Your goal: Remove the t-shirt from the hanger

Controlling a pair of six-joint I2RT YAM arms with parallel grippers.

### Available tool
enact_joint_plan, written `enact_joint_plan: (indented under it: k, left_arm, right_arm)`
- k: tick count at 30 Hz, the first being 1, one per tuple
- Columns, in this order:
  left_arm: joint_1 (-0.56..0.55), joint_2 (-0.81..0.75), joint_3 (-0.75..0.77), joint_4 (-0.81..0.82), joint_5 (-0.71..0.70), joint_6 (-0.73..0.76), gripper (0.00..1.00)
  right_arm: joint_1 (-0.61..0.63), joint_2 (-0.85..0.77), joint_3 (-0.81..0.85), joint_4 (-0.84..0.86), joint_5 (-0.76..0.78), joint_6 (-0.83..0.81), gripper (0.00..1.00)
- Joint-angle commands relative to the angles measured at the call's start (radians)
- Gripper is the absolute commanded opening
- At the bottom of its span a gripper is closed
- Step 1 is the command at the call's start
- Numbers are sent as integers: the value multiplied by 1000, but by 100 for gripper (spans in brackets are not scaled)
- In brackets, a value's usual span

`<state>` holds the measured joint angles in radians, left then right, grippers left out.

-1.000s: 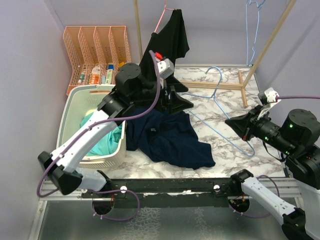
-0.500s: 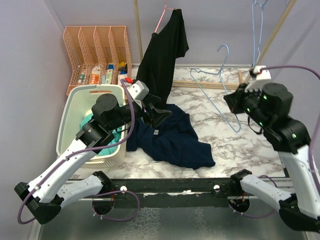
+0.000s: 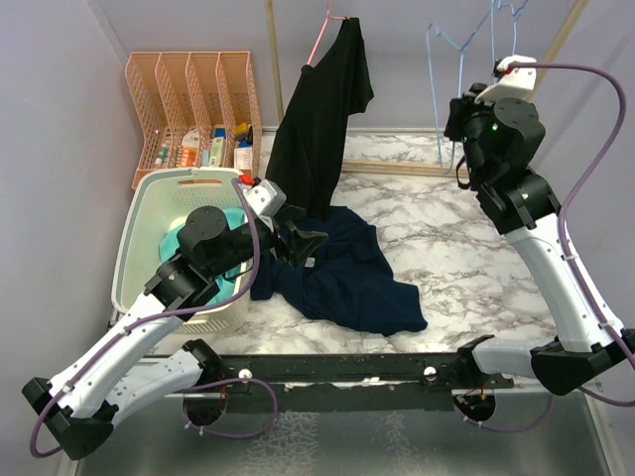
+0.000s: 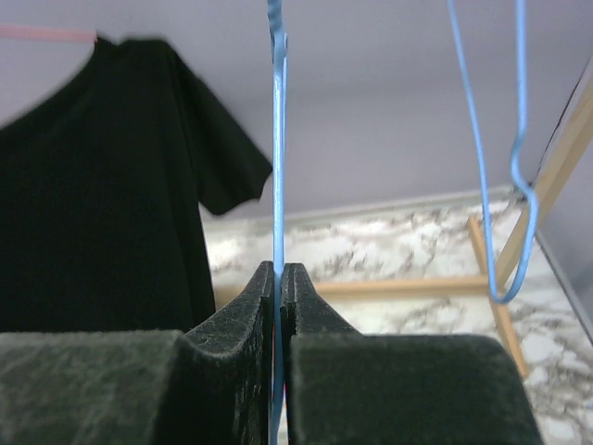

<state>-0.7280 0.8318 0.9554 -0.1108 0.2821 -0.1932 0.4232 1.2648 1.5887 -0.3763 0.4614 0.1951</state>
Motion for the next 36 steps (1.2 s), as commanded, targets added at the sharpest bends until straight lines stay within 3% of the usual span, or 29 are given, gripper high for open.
enact_joint_plan:
  k: [1, 8, 14, 23, 36]
  left_arm:
    - [-2, -12, -26, 8, -22, 9, 72]
    - [-3, -12, -33, 14, -7, 4, 71]
    - [-2, -30, -48, 0, -7, 2, 68]
    - [-2, -26, -71, 13, -15, -9, 68]
    - [-2, -18, -74, 13, 7, -20, 68]
  right_arm:
    - [-24, 63, 71, 195, 89, -72, 1]
    - [-115, 181, 139, 218, -9, -51, 1]
    - [-191, 189, 100, 267, -96, 19, 1]
    - [-196, 153, 77, 288, -143, 18, 1]
    - [-208, 309, 275, 228, -172, 1, 1]
